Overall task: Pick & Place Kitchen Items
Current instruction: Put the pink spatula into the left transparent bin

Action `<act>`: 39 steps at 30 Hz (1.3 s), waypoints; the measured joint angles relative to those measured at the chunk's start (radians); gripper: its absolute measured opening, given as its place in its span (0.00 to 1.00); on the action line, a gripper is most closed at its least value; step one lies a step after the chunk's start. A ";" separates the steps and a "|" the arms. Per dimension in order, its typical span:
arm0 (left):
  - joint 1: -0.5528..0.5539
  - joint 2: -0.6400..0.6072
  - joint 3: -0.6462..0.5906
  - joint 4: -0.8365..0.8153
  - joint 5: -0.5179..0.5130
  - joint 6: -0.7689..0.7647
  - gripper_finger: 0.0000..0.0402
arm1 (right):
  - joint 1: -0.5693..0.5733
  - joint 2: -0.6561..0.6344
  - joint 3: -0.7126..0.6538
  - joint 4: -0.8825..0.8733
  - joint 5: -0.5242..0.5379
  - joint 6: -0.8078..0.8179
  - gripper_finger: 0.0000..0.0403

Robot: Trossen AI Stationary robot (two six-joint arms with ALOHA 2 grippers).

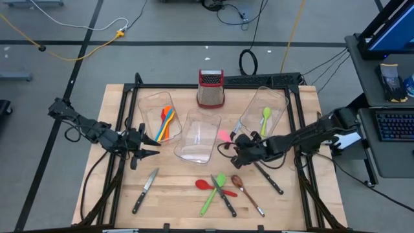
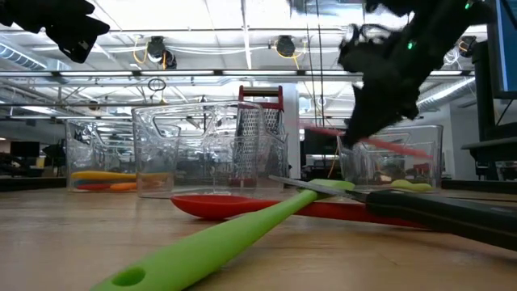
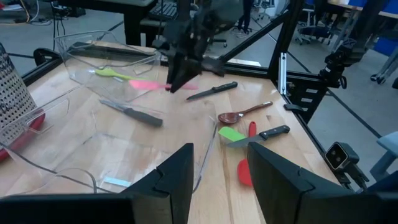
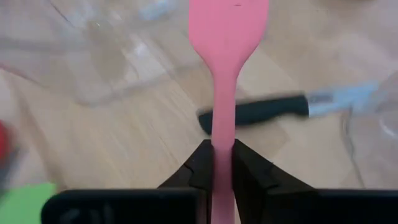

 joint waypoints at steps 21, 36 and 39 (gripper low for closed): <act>0.000 0.261 0.000 0.396 0.073 0.051 0.38 | 0.107 -0.082 0.002 0.748 -0.323 -0.469 0.06; 0.000 0.639 0.000 0.902 0.161 0.090 0.38 | 0.020 0.092 0.002 1.324 -0.617 -0.580 0.06; 0.000 0.695 0.000 0.991 0.161 0.090 0.38 | 0.009 0.130 0.002 1.410 -0.661 -0.579 0.06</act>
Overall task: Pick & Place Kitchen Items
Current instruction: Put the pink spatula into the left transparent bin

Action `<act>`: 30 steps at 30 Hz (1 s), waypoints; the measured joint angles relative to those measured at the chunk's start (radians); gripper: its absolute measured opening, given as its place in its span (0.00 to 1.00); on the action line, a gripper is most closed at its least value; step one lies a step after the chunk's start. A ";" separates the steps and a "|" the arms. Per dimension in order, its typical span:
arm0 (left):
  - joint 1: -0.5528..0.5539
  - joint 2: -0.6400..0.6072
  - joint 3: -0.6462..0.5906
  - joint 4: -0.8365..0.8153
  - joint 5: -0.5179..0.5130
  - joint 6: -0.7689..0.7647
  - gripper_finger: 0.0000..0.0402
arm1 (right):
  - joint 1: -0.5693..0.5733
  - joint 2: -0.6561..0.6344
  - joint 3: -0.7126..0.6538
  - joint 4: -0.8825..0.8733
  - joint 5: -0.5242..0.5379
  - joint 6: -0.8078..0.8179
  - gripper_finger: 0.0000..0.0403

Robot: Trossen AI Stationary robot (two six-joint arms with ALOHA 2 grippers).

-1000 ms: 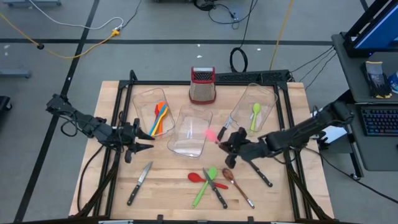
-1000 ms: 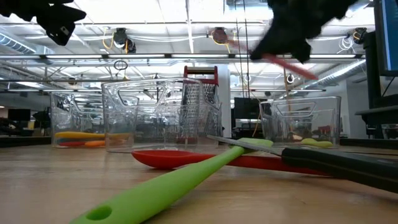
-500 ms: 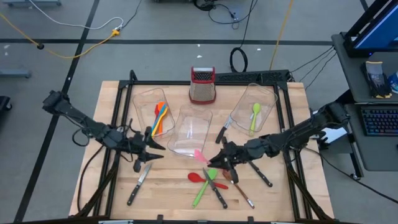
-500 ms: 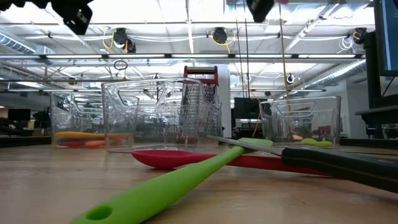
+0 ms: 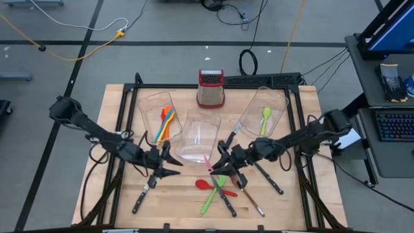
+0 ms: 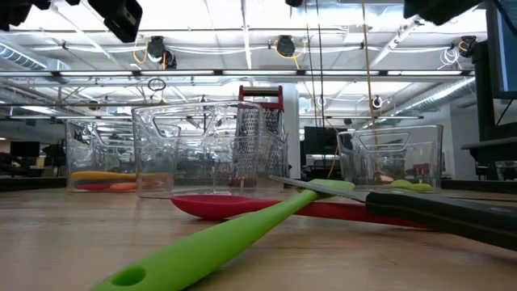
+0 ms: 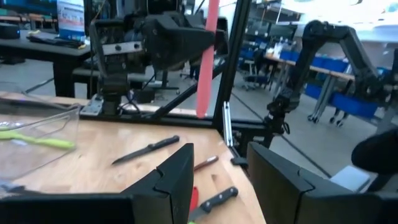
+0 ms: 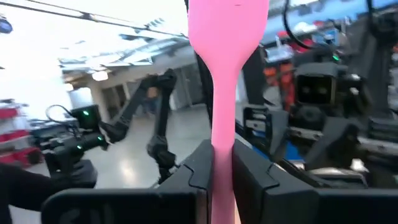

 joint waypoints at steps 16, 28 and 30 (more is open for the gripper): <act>0.092 0.320 0.161 0.259 0.195 -0.026 0.38 | -0.026 0.153 0.002 0.277 -0.086 0.071 0.06; 0.183 0.484 0.327 0.258 0.341 -0.033 0.38 | -0.020 0.152 0.002 0.299 -0.114 0.094 0.07; 0.191 0.496 0.334 0.256 0.344 -0.043 0.38 | -0.020 0.152 0.002 0.299 -0.114 0.094 0.07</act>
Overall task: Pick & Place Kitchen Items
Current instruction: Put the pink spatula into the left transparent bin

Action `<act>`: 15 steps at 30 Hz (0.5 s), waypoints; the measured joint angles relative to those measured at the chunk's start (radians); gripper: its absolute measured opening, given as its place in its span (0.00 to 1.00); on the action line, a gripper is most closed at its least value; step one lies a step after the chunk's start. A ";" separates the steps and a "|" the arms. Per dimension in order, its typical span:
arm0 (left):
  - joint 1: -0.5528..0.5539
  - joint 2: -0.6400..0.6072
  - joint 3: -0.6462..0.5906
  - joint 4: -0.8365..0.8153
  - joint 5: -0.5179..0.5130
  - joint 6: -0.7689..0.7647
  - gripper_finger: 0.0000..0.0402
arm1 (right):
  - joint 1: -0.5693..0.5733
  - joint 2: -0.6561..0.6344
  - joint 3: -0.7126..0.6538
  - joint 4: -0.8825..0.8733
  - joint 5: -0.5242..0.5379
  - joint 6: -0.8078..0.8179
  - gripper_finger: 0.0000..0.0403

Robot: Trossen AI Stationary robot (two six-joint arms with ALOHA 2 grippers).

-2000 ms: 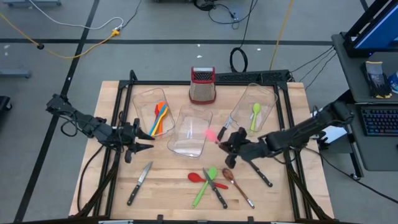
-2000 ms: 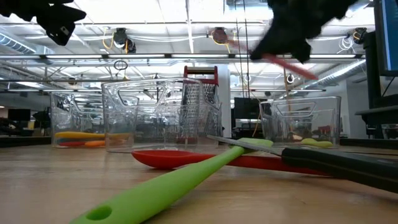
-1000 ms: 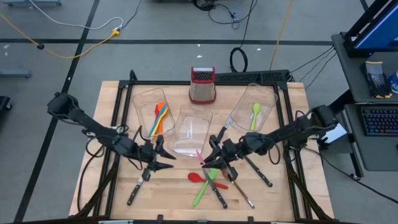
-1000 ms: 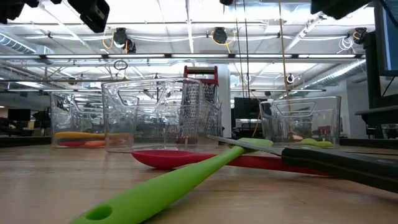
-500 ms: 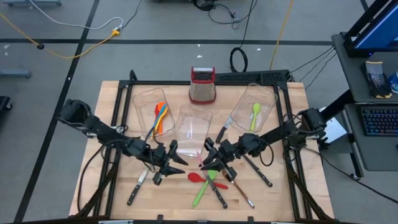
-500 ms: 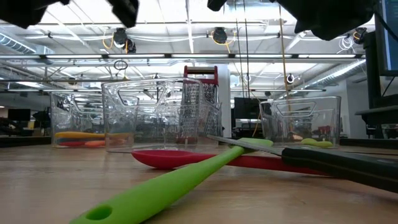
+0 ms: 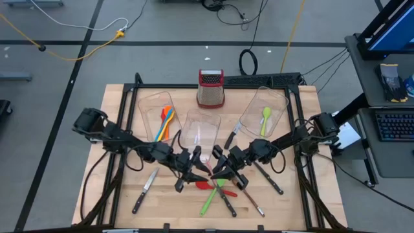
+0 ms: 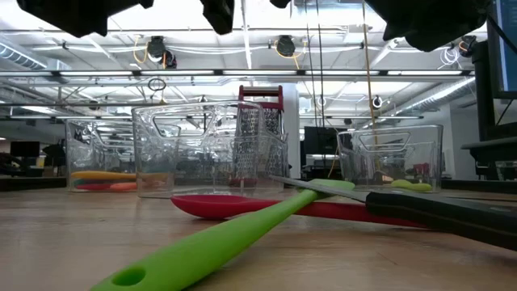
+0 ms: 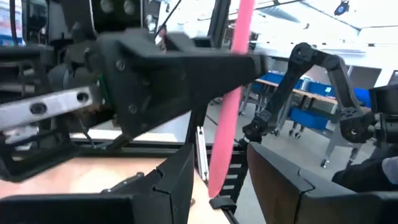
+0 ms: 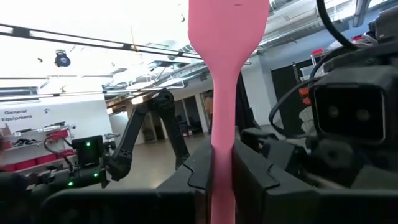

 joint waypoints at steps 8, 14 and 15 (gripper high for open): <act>0.007 0.008 0.026 0.001 0.080 -0.006 0.38 | 0.004 0.000 0.000 0.000 -0.002 -0.006 0.07; 0.007 0.008 0.026 0.001 0.087 -0.008 0.38 | 0.004 0.000 0.000 0.000 0.002 -0.014 0.07; 0.007 0.007 0.026 0.001 0.087 -0.008 0.38 | 0.004 0.000 0.000 0.000 0.002 -0.015 0.07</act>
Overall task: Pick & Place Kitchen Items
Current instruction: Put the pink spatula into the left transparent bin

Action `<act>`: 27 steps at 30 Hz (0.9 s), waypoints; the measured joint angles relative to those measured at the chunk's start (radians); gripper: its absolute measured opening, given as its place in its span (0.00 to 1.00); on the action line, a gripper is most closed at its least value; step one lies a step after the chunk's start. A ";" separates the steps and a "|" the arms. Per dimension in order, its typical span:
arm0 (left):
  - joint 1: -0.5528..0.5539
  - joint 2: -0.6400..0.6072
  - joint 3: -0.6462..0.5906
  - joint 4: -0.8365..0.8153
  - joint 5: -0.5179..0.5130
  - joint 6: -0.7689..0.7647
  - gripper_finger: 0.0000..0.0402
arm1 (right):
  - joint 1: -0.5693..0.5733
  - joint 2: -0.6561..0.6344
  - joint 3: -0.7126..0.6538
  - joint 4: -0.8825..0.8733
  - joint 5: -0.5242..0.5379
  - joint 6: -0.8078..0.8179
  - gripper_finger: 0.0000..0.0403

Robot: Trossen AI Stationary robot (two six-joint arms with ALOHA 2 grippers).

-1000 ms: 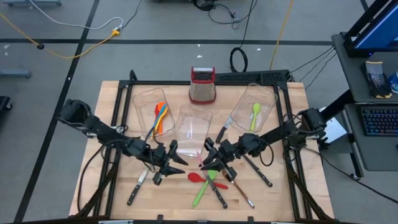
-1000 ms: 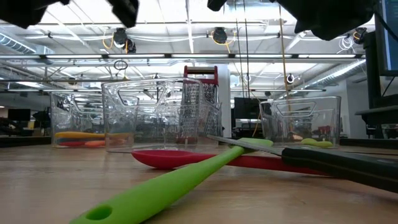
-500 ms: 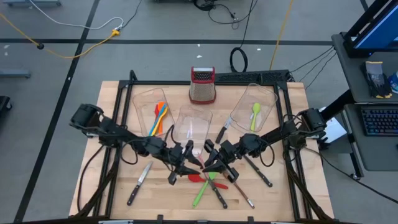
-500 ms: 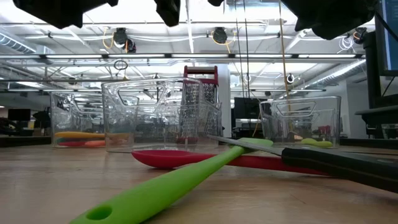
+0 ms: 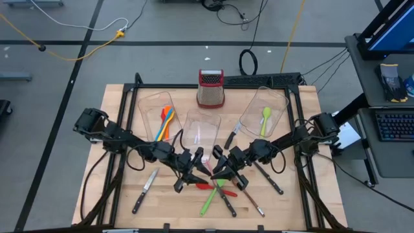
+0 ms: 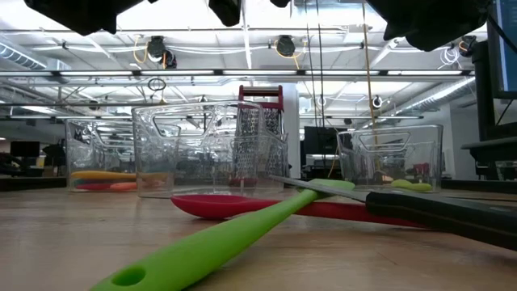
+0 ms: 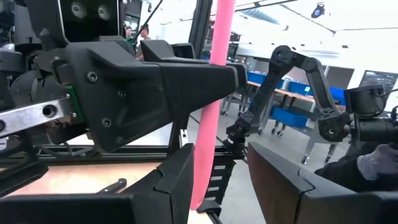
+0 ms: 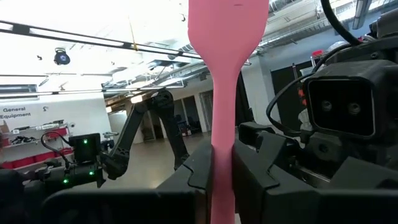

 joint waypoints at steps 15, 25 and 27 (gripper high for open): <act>0.024 0.000 0.000 -0.022 -0.052 0.000 0.38 | 0.001 0.000 0.000 0.000 0.005 0.003 0.07; 0.014 0.000 0.008 -0.001 -0.049 -0.001 0.38 | -0.002 0.000 0.000 0.000 0.009 -0.031 0.07; 0.015 0.000 0.016 0.000 -0.049 -0.002 0.38 | -0.002 0.000 0.000 0.000 0.010 -0.048 0.07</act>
